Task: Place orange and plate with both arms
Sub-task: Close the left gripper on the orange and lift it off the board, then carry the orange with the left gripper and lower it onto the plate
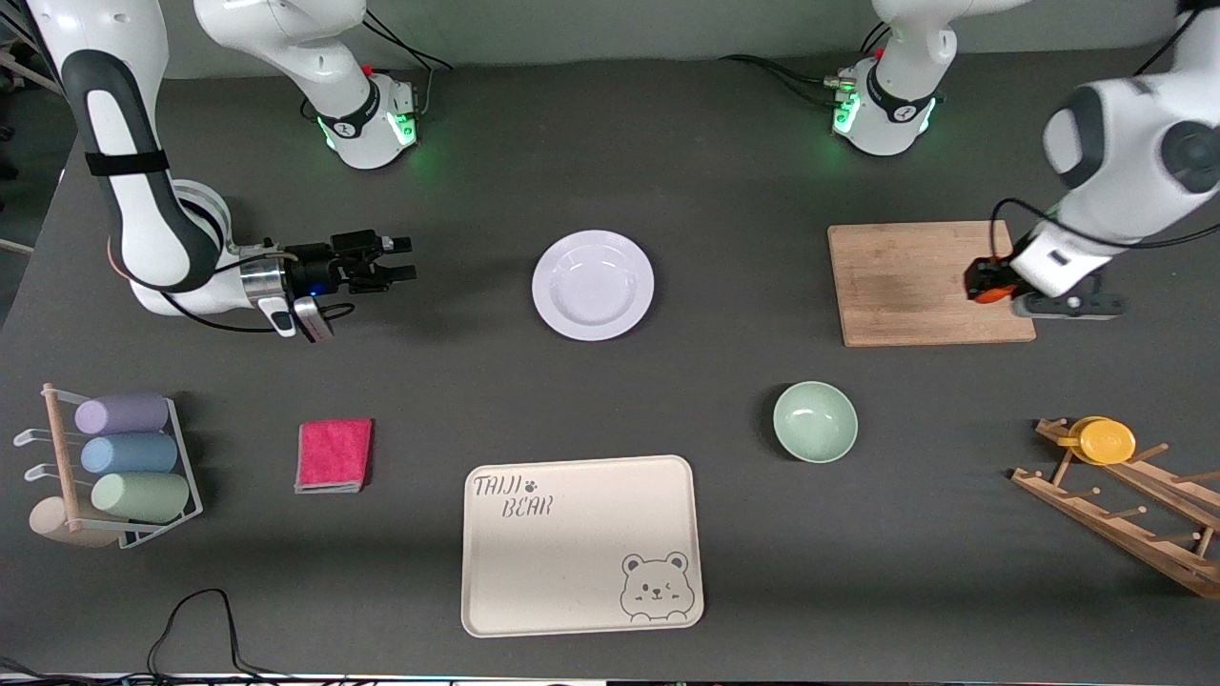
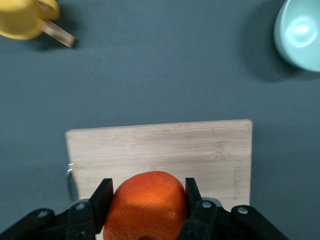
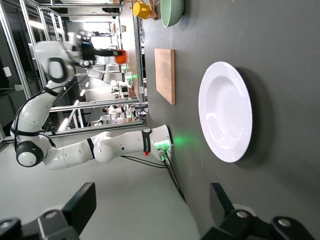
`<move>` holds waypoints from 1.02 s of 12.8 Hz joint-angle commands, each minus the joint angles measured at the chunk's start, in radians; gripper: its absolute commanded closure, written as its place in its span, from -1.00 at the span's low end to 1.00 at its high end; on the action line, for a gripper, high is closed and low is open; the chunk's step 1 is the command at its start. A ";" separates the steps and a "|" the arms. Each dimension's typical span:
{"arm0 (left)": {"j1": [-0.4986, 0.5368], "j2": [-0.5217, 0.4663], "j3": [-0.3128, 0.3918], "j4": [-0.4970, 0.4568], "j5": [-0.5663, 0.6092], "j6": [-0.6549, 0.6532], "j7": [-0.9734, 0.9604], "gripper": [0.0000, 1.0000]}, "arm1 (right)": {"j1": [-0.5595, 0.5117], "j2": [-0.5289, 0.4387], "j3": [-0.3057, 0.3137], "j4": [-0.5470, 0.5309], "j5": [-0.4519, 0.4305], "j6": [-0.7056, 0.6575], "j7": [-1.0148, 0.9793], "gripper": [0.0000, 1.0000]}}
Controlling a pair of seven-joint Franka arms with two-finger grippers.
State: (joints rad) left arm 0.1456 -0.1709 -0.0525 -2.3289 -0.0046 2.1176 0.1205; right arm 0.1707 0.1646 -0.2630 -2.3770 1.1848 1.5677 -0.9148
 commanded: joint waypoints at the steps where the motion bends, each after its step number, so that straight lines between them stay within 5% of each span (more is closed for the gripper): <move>1: 0.008 0.005 -0.001 0.146 0.038 -0.134 -0.018 -0.20 | 0.004 0.001 -0.012 -0.010 0.029 -0.017 -0.013 -1.00; 6: -0.084 0.019 -0.097 0.250 0.025 -0.174 -0.298 -0.20 | 0.003 0.027 -0.024 -0.010 0.027 0.006 -0.061 -1.00; 13: -0.262 0.261 -0.501 0.479 0.067 -0.196 -0.979 -0.19 | 0.010 0.093 -0.028 -0.010 0.019 0.005 -0.140 -1.00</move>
State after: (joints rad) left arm -0.0658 -0.0347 -0.5019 -1.9695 0.0191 1.9473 -0.7142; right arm 0.1704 0.2339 -0.2847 -2.3853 1.1906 1.5722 -1.0115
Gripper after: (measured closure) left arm 0.361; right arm 0.000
